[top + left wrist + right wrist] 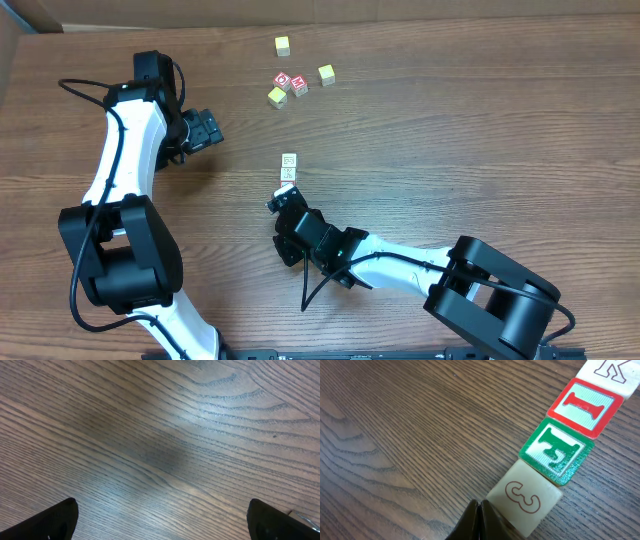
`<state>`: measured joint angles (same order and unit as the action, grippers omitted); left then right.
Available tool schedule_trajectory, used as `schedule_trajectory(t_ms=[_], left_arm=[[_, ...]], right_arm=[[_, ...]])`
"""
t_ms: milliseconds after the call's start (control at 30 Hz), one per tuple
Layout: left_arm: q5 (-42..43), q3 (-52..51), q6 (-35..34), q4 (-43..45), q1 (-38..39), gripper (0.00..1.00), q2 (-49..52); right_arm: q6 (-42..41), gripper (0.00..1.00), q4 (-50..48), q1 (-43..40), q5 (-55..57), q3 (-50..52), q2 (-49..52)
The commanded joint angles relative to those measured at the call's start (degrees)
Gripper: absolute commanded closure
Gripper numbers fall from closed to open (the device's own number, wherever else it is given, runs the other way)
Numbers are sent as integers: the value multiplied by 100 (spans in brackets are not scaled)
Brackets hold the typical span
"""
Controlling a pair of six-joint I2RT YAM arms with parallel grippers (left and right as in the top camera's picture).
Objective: Flip 5 blocks
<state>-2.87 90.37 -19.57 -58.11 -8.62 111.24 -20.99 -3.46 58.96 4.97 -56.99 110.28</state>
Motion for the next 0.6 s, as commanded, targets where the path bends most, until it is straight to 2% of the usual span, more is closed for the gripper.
schedule_trajectory(t_ms=[0, 133, 333, 567], left_arm=[[-70, 76, -13, -9, 28, 0, -101], [-70, 76, -15, -9, 28, 0, -101], [-70, 76, -13, -9, 28, 0, -101], [-70, 76, -13, -9, 28, 0, -101]], right_arm=[[-28, 96, -63, -22, 81, -125, 4], [-31, 96, -177, -22, -170, -127, -114], [-26, 96, -243, -33, -63, -127, -1029], [-28, 95, 474, -610, 442, -127, -1873]])
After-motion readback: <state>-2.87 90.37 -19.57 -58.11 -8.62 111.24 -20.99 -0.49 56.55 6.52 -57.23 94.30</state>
